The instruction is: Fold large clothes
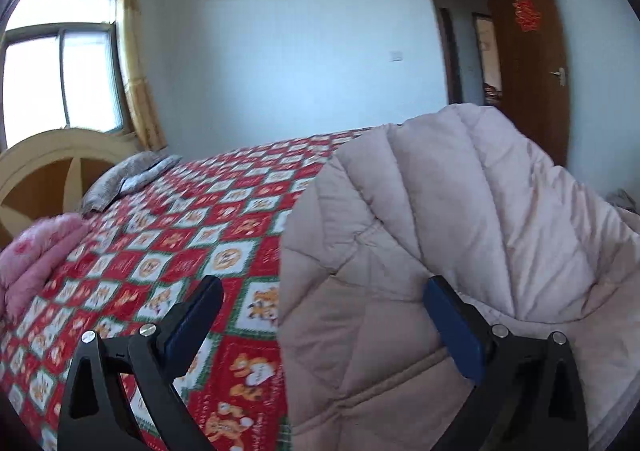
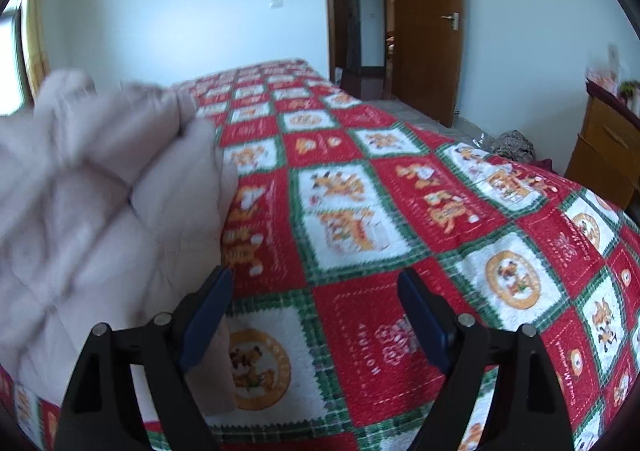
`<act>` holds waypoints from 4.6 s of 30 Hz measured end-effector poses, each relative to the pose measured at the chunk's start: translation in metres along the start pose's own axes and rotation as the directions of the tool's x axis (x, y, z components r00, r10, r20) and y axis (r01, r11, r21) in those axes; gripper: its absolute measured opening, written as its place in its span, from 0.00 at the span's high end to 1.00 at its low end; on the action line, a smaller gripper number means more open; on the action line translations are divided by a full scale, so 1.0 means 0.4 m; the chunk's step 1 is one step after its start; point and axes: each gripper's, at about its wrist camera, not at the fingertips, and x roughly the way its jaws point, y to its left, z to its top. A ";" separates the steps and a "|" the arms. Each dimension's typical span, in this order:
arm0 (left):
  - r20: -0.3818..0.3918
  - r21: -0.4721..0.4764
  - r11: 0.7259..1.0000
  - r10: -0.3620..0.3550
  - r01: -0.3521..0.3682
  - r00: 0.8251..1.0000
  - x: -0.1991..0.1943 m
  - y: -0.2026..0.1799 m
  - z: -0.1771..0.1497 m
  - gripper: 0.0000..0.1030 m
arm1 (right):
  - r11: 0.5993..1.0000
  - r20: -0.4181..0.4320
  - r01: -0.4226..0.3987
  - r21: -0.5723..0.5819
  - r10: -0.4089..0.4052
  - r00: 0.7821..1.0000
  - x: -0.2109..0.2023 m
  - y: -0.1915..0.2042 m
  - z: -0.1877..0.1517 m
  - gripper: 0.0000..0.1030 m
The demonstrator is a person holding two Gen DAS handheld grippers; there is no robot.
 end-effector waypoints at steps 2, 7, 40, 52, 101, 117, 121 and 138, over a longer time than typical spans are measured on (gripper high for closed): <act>0.052 0.115 0.993 -0.026 0.020 0.998 -0.025 -0.086 0.024 0.02 | 0.999 0.043 0.004 0.050 -0.006 0.999 -0.027 -0.026 0.030 0.16; 0.125 0.309 0.949 -0.107 0.063 0.986 -0.077 -0.262 0.018 0.02 | 0.994 0.138 -0.012 0.105 -0.002 0.990 -0.091 -0.058 0.111 0.17; 0.100 0.245 0.970 -0.028 0.003 0.995 -0.011 -0.218 0.092 0.01 | 0.996 -0.091 -0.081 -0.044 0.077 0.993 0.105 0.190 0.269 0.44; -0.095 0.116 0.979 -0.159 0.169 0.983 0.122 -0.240 0.054 0.01 | 0.994 -0.155 -0.109 0.000 0.108 0.982 0.193 0.150 0.215 0.38; -0.217 0.005 0.969 -0.242 0.249 0.946 0.221 -0.219 0.003 0.01 | 0.984 -0.231 -0.151 0.095 0.170 0.958 0.287 0.152 0.159 0.22; -0.241 0.005 0.969 -0.239 0.248 0.941 0.236 -0.222 -0.001 0.01 | 0.983 -0.245 -0.153 0.103 0.174 0.954 0.301 0.148 0.157 0.20; -0.241 0.005 0.969 -0.239 0.247 0.941 0.236 -0.222 -0.002 0.01 | 0.983 -0.245 -0.153 0.104 0.174 0.954 0.301 0.149 0.158 0.20; -0.250 0.017 0.972 -0.223 0.235 0.942 0.215 -0.201 0.009 0.01 | 0.976 -0.251 -0.180 0.122 0.206 0.946 0.309 0.138 0.156 0.18</act>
